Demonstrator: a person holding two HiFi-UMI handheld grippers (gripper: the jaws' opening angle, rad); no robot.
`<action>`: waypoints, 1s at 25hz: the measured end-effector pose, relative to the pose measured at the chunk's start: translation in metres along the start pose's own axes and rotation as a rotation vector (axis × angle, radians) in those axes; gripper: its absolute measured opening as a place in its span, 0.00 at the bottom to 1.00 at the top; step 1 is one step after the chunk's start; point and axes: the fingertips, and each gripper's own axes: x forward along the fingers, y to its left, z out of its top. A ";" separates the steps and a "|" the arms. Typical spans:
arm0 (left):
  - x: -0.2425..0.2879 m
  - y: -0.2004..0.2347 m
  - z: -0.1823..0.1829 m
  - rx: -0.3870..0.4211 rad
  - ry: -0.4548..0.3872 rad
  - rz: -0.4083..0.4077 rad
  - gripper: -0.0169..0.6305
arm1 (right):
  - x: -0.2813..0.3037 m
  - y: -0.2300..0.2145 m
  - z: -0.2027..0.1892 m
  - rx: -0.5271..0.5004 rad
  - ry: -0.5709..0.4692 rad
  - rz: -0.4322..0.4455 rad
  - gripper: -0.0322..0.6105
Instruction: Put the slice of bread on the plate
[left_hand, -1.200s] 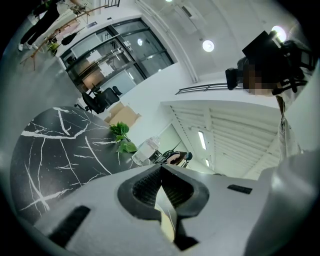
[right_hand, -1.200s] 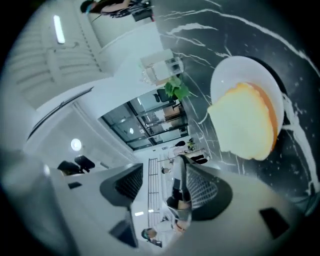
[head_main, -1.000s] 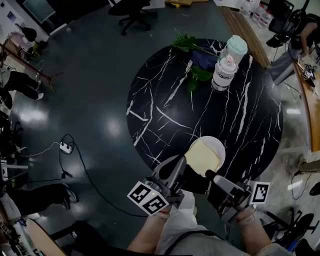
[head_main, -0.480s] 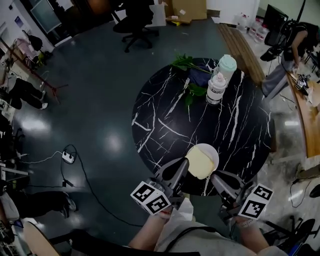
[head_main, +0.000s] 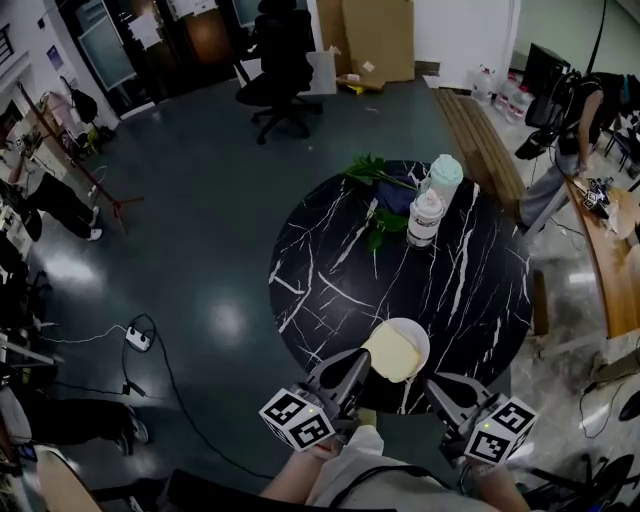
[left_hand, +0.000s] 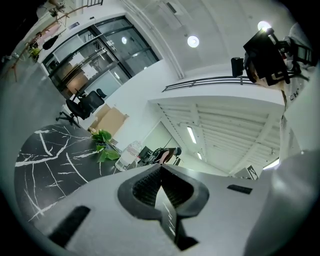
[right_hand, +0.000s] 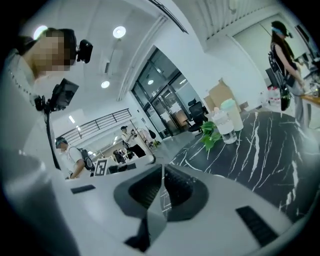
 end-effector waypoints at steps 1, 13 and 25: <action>-0.001 0.000 0.000 0.003 -0.002 -0.001 0.04 | 0.000 0.001 -0.001 -0.030 0.009 -0.007 0.09; -0.008 -0.005 -0.001 0.000 -0.020 0.002 0.04 | -0.001 0.008 0.000 -0.113 0.019 -0.031 0.07; -0.011 -0.004 -0.012 -0.015 -0.010 0.027 0.04 | -0.009 0.004 -0.004 -0.134 0.027 -0.037 0.07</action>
